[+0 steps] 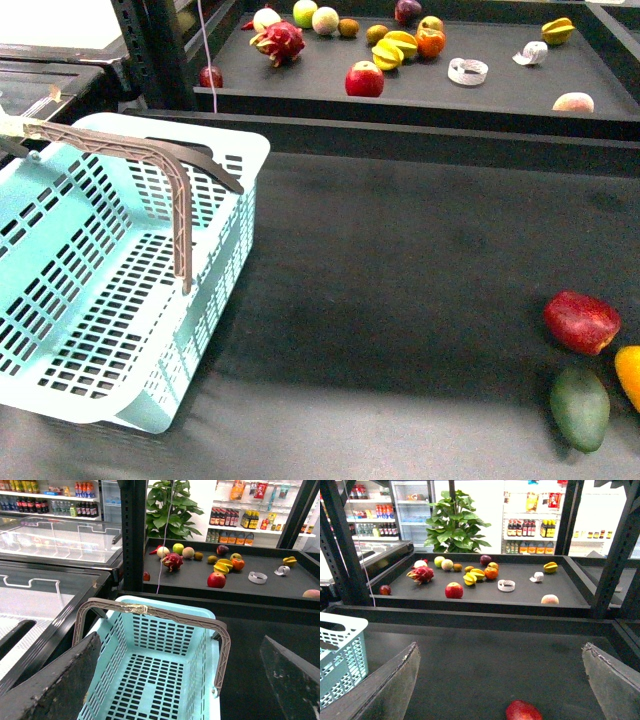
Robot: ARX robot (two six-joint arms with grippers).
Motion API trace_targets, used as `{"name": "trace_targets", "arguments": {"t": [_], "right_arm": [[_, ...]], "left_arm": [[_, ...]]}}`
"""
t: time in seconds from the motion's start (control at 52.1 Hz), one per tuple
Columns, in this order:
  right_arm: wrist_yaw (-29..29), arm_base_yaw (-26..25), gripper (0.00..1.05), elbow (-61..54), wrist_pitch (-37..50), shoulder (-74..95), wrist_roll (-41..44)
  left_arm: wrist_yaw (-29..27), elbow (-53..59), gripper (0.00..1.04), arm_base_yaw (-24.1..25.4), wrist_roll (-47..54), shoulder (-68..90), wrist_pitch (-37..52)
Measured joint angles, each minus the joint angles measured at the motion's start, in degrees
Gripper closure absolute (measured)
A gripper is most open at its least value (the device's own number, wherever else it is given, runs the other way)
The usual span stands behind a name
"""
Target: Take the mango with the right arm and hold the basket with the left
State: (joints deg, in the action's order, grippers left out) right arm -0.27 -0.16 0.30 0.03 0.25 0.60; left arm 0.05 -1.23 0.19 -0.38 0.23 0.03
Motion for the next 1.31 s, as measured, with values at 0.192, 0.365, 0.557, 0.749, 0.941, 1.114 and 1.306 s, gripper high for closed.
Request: {"name": "trace_targets", "arguments": {"t": [0.192,0.365,0.557,0.749,0.941,1.114,1.306], "right_arm": [[0.0,0.0,0.08,0.0,0.0,0.0,0.0],[0.0,0.0,0.08,0.0,0.0,0.0,0.0],[0.0,0.0,0.08,0.0,0.0,0.0,0.0],[0.0,0.0,0.08,0.0,0.0,0.0,0.0],[-0.1,0.0,0.08,0.0,0.0,0.0,0.0],[0.0,0.0,0.08,0.0,0.0,0.0,0.0],[0.0,0.0,0.08,0.0,0.0,0.0,0.0]], "left_arm": [[0.0,0.0,0.08,0.0,0.0,0.0,0.0],[0.0,0.0,0.08,0.0,0.0,0.0,0.0],[0.0,0.0,0.08,0.0,0.0,0.0,0.0],[0.0,0.0,0.08,0.0,0.0,0.0,0.0],[-30.4,-2.6,0.08,-7.9,-18.7,16.5,-2.8],[-23.1,-6.7,0.08,0.0,-36.8,47.0,19.4],[-17.4,-17.3,0.08,0.4,-45.6,77.7,36.7]]}}
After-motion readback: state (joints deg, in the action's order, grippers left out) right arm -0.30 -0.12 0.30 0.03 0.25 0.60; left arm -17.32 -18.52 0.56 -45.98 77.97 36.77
